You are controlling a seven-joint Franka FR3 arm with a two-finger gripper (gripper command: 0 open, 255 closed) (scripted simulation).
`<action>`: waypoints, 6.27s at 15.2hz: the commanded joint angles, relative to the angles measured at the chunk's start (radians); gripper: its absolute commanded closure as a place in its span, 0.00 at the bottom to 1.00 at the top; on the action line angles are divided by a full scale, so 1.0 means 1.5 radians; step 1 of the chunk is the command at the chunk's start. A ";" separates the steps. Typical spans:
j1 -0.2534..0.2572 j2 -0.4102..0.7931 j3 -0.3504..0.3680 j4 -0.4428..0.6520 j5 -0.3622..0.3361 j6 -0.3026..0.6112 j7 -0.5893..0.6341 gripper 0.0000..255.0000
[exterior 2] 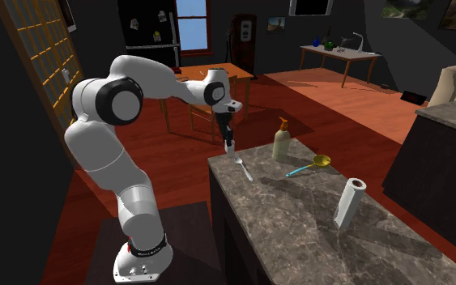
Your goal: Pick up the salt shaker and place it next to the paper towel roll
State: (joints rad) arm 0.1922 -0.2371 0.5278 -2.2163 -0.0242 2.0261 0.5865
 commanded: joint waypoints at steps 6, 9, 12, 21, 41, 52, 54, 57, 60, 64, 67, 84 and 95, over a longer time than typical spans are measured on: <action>0.001 -0.017 -0.007 0.048 0.008 -0.063 -0.013 1.00; 0.000 -0.021 -0.010 0.072 0.010 -0.090 -0.017 1.00; 0.000 -0.024 -0.013 0.096 0.011 -0.117 -0.021 1.00; -0.003 -0.023 -0.017 0.177 0.009 -0.197 -0.029 1.00; -0.080 0.032 -0.131 0.281 -0.029 -0.235 -0.209 1.00; -0.146 0.154 -0.209 0.406 -0.059 -0.229 -0.349 1.00; -0.157 0.184 -0.220 0.442 -0.063 -0.232 -0.372 1.00; -0.174 0.234 -0.236 0.505 -0.068 -0.242 -0.407 1.00; -0.190 0.292 -0.250 0.581 -0.072 -0.257 -0.440 1.00; -0.209 0.386 -0.265 0.715 -0.077 -0.293 -0.484 1.00; -0.219 0.458 -0.273 0.824 -0.080 -0.328 -0.510 1.00; -0.233 0.398 -0.273 0.577 -0.075 -0.141 -0.494 1.00; -0.236 0.398 -0.275 0.478 -0.079 -0.043 -0.485 1.00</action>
State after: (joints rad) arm -0.1610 0.3579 0.1162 -1.4873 -0.1412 1.9476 -0.1418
